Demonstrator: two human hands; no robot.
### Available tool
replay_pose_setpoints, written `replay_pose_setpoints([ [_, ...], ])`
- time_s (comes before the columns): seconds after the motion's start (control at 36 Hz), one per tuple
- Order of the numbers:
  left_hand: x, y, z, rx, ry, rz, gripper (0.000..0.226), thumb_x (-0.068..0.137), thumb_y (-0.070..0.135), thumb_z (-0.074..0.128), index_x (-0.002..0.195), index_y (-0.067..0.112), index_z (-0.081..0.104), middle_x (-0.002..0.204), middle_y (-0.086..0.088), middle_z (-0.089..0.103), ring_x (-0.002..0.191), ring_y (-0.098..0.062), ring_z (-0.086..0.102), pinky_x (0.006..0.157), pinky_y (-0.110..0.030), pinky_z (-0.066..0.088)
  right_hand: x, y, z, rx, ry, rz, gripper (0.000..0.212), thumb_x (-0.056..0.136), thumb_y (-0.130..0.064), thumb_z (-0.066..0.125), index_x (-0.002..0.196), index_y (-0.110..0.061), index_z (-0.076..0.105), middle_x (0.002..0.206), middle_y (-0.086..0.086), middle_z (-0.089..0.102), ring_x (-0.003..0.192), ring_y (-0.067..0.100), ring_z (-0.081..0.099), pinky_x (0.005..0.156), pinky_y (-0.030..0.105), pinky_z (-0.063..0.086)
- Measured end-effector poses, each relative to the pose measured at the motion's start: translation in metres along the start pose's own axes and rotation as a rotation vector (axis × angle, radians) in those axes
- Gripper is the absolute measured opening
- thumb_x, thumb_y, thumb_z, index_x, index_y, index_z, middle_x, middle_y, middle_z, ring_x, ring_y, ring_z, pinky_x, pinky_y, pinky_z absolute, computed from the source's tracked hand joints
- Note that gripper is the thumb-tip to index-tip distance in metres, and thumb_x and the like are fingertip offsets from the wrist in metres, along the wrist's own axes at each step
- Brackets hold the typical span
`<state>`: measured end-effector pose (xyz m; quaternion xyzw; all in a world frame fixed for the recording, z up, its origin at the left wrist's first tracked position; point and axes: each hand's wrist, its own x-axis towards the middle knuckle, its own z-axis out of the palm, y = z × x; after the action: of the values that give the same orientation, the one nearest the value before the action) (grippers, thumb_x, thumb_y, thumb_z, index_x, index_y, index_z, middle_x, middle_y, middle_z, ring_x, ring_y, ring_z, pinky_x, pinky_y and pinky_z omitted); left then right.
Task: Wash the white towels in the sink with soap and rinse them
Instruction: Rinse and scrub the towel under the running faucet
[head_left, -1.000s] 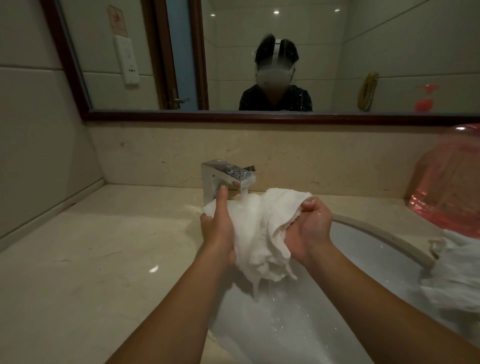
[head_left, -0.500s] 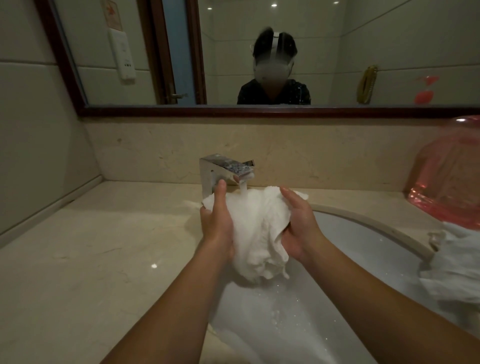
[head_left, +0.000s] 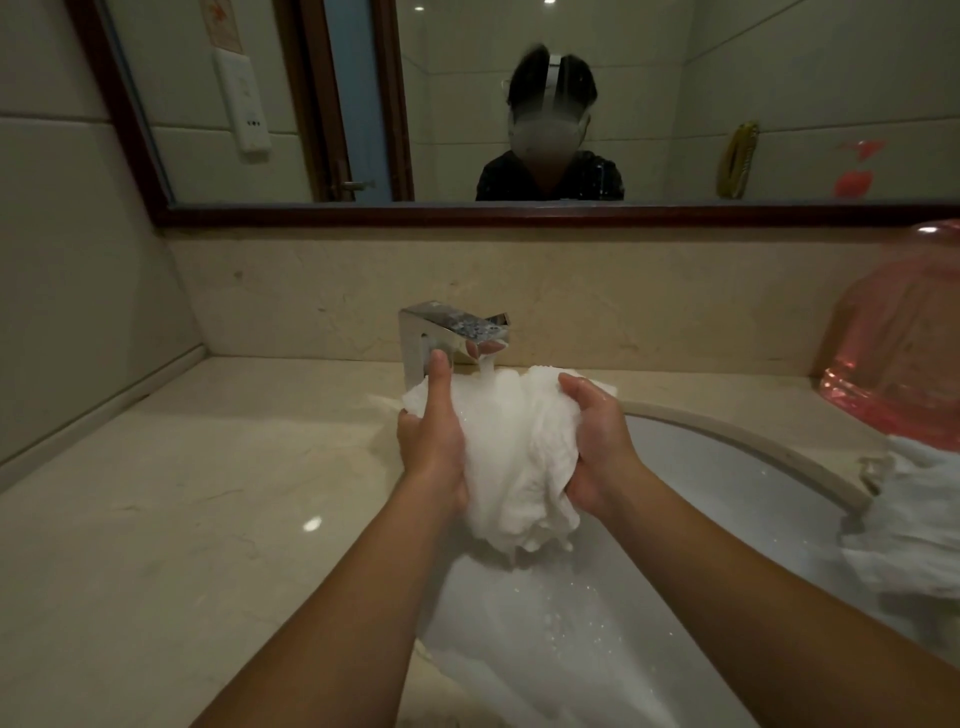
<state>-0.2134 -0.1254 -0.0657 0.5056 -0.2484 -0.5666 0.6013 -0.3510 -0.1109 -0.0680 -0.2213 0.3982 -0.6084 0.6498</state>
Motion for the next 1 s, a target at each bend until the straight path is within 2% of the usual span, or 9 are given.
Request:
replay_pose_setpoints([
  [0.11, 0.004, -0.003, 0.000, 0.019, 0.001, 0.038, 0.131, 0.027, 0.104, 0.070, 0.129, 0.021, 0.065, 0.116, -0.006, 0.076, 0.099, -0.033, 0.076, 0.091, -0.053, 0.063, 0.005, 0.008, -0.001, -0.039, 0.031, 0.015, 0.055, 0.101, -0.053, 0.060, 0.129, -0.008, 0.073, 0.120, 0.021, 0.076, 0.114, 0.042, 0.073, 0.110, 0.055, 0.051],
  [0.17, 0.004, -0.003, -0.001, 0.011, -0.001, 0.044, 0.127, 0.030, 0.102, 0.071, 0.129, 0.022, 0.066, 0.115, -0.006, 0.077, 0.098, -0.032, 0.077, 0.090, -0.053, 0.063, 0.006, 0.007, -0.001, -0.026, 0.039, 0.019, 0.055, 0.101, -0.053, 0.058, 0.127, -0.008, 0.074, 0.119, 0.021, 0.077, 0.114, 0.042, 0.073, 0.109, 0.053, 0.051],
  [0.28, 0.011, -0.006, -0.002, -0.002, -0.024, 0.024, 0.139, 0.019, 0.105, 0.069, 0.131, 0.023, 0.066, 0.117, -0.006, 0.077, 0.100, -0.034, 0.077, 0.090, -0.055, 0.063, 0.002, 0.001, -0.001, -0.001, 0.030, 0.016, 0.052, 0.102, -0.050, 0.055, 0.119, -0.006, 0.077, 0.117, 0.021, 0.077, 0.112, 0.039, 0.073, 0.098, 0.047, 0.055],
  [0.56, 0.013, -0.007, -0.003, 0.010, -0.047, 0.022, 0.140, 0.021, 0.106, 0.067, 0.133, 0.022, 0.065, 0.118, -0.005, 0.076, 0.102, -0.033, 0.076, 0.092, -0.053, 0.062, -0.006, 0.000, 0.004, 0.016, 0.027, 0.032, 0.050, 0.104, -0.048, 0.053, 0.113, -0.006, 0.077, 0.113, 0.021, 0.078, 0.104, 0.038, 0.074, 0.090, 0.046, 0.055],
  [0.69, 0.011, -0.004, -0.002, 0.008, -0.053, 0.021, 0.125, 0.036, 0.101, 0.069, 0.132, 0.021, 0.065, 0.117, -0.006, 0.077, 0.099, -0.032, 0.077, 0.090, -0.053, 0.063, -0.006, -0.001, 0.005, 0.014, 0.018, 0.038, 0.051, 0.104, -0.049, 0.051, 0.113, -0.006, 0.077, 0.112, 0.020, 0.079, 0.101, 0.037, 0.075, 0.088, 0.045, 0.055],
  [0.83, 0.012, -0.005, -0.002, 0.011, -0.049, 0.031, 0.136, 0.023, 0.106, 0.067, 0.130, 0.022, 0.067, 0.116, -0.005, 0.077, 0.099, -0.032, 0.077, 0.090, -0.053, 0.063, -0.006, 0.000, 0.004, 0.007, 0.019, 0.036, 0.052, 0.105, -0.049, 0.050, 0.120, -0.006, 0.076, 0.114, 0.020, 0.078, 0.104, 0.037, 0.075, 0.089, 0.045, 0.055],
  [1.0, 0.010, -0.005, -0.002, 0.029, -0.039, 0.048, 0.135, 0.025, 0.107, 0.065, 0.131, 0.024, 0.067, 0.117, -0.005, 0.077, 0.101, -0.032, 0.076, 0.092, -0.052, 0.062, -0.007, 0.000, 0.005, 0.013, 0.023, 0.041, 0.051, 0.104, -0.049, 0.052, 0.118, -0.006, 0.076, 0.114, 0.021, 0.078, 0.105, 0.038, 0.074, 0.090, 0.045, 0.055],
])
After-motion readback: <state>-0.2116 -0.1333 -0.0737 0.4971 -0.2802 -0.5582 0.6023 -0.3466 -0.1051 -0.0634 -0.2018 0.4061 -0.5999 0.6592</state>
